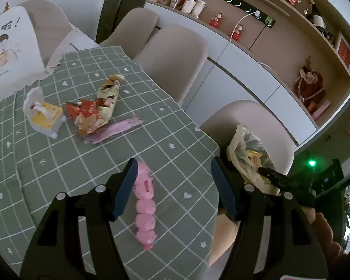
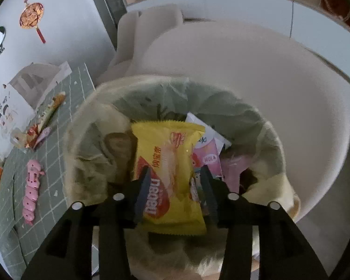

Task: Collect trash
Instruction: 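Move both open grippers back over the remaining trash on the table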

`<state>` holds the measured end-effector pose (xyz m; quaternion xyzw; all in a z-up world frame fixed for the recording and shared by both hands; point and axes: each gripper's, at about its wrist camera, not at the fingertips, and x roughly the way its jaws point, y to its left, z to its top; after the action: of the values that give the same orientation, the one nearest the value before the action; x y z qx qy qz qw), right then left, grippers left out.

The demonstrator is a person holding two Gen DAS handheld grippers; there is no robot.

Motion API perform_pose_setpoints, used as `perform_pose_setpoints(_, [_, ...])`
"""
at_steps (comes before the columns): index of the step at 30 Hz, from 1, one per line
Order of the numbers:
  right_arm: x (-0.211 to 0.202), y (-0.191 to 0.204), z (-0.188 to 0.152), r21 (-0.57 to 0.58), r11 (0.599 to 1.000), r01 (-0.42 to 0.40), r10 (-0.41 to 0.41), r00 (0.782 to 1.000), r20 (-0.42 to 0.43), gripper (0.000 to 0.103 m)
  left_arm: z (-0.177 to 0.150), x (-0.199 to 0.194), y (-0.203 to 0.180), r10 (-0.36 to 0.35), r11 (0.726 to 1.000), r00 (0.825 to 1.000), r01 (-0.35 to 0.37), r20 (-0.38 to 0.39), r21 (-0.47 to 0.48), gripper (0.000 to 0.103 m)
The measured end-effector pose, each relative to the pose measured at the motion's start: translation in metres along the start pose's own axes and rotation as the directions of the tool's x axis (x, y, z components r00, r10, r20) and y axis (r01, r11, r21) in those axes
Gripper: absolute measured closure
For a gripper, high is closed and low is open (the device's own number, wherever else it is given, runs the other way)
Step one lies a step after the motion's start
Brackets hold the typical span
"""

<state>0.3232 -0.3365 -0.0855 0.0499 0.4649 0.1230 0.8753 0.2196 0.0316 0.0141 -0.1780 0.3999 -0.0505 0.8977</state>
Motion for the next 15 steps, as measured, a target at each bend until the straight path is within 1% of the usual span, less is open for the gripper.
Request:
perform_pose_setpoints(4, [-0.021, 0.014, 0.002, -0.005, 0.999, 0.052, -0.051, 0.998, 0.039, 0.060, -0.001, -0.017, 0.011, 0.032, 0.999, 0.999, -0.033, 0.028, 0.036, 0.041])
perform_pose_setpoints(6, [-0.037, 0.020, 0.003, 0.016, 0.998, 0.057, -0.058, 0.995, 0.076, 0.060, 0.000, -0.024, 0.017, 0.050, 0.997, 0.998, -0.052, 0.041, 0.053, 0.041])
perform_pose_setpoints(9, [-0.064, 0.028, 0.003, 0.040, 0.998, 0.045, -0.050, 0.991, 0.123, 0.059, 0.001, -0.031, 0.030, 0.091, 0.993, 0.994, -0.095, 0.062, 0.075, 0.041])
perform_pose_setpoints(11, [-0.078, 0.043, 0.004, 0.028, 0.999, 0.039, -0.043, 0.987, 0.155, 0.057, 0.002, -0.037, 0.038, 0.107, 0.990, 0.991, -0.114, 0.078, 0.080, 0.041])
perform_pose_setpoints(13, [-0.087, 0.060, 0.005, 0.012, 1.000, 0.014, -0.016, 0.984, 0.175, 0.054, 0.004, -0.041, 0.046, 0.107, 0.990, 0.991, -0.114, 0.086, 0.078, 0.041])
perform_pose_setpoints(15, [-0.095, 0.080, 0.005, -0.009, 1.000, -0.028, 0.029, 0.983, 0.181, 0.054, 0.005, -0.045, 0.054, 0.106, 0.990, 0.990, -0.114, 0.095, 0.078, 0.041])
